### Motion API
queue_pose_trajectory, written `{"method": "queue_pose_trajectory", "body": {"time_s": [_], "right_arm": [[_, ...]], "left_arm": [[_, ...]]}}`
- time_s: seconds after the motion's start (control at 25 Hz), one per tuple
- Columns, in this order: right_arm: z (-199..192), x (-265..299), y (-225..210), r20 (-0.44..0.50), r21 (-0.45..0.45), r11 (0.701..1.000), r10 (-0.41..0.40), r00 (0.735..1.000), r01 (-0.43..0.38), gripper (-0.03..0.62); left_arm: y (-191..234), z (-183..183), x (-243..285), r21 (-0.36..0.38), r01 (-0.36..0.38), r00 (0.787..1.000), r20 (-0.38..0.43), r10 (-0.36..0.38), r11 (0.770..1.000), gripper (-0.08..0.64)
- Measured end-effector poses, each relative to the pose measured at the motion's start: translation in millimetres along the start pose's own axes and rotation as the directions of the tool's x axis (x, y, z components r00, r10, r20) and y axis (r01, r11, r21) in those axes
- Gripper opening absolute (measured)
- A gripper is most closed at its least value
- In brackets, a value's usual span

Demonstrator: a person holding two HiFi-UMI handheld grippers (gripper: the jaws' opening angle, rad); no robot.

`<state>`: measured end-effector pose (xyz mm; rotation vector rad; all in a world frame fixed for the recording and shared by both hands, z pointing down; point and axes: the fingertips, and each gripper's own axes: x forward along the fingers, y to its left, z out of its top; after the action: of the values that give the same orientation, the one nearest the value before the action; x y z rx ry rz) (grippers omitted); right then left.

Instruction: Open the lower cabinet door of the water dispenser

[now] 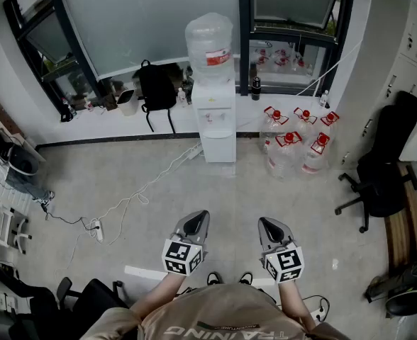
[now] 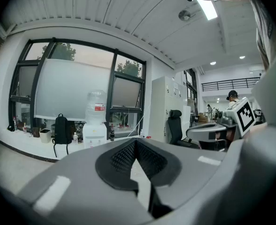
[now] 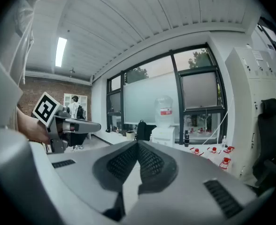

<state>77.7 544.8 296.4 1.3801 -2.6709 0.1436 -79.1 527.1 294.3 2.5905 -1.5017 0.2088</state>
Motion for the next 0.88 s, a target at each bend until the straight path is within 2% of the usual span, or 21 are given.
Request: {"method": "queue_pose_trajectory", "body": {"time_s": [0.32, 0.56, 0.88], "right_arm": [[-3.5, 0.4, -19.4, 0.005, -0.007, 1.000, 0.005, 1.000, -0.005, 0.006], [4.1, 9.3, -38.9, 0.032, -0.026, 0.999, 0.034, 0.999, -0.033, 0.006], [-13.1, 22.1, -53.6, -0.026, -0.035, 0.994, 0.100, 0.995, -0.101, 0.006]], "left_arm": [[-10.8, -3.3, 12.3, -0.021, -0.016, 1.000, 0.002, 0.016, 1.000, 0.002], [-7.0, 2.9, 22.5, -0.030, -0.065, 0.997, 0.027, 0.066, 0.997, 0.002], [-6.1, -6.2, 29.8, -0.081, -0.129, 0.991, 0.006, 0.130, 0.988, 0.002]]}}
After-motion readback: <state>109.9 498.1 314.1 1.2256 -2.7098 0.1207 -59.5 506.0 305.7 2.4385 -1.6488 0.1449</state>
